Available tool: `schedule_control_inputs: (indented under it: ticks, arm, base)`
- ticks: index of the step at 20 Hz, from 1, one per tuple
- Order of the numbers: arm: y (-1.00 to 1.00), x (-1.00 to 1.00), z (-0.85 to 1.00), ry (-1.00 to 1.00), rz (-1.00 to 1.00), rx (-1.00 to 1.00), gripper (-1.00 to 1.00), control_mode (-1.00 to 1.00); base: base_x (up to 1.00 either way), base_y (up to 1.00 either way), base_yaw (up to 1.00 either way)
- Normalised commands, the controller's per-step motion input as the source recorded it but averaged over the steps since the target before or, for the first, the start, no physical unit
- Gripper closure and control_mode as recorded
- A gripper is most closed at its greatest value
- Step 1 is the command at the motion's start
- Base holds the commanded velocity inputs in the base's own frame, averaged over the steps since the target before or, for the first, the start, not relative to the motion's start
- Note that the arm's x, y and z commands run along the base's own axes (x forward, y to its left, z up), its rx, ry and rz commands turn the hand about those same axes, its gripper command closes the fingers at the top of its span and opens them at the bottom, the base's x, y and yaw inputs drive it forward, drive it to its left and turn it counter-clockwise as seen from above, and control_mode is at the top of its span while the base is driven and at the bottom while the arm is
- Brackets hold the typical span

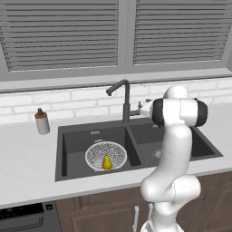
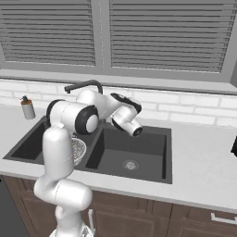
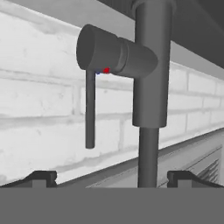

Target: Put the colander in the sink, put the pear in the colander, and turn on the sink faucet and pour water over the colander.

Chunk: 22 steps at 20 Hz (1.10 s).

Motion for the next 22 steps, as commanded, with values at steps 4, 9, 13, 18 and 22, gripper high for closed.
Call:
schedule_control_inputs:
  ticks: [4,9,13,18,22]
  arm:
    - [0.00,0.29,-0.34,0.06,-0.01,0.00,-1.00,-1.00]
    - [0.00,0.31,-0.35,0.01,-0.02,0.02,-1.00,-1.00]
    - [0.03,0.40,-0.17,0.00,0.00,0.00,-1.00,-1.00]
    - [0.04,0.46,-0.16,0.00,0.00,0.00,-1.00,-1.00]
    - [0.01,0.36,-0.05,0.00,0.00,0.00,-1.00,-1.00]
  base:
    - [0.00,0.00,0.00]
    - [0.00,0.00,0.00]
    - [0.00,0.00,0.00]
    - [0.00,0.00,0.00]
    - [0.00,0.00,0.00]
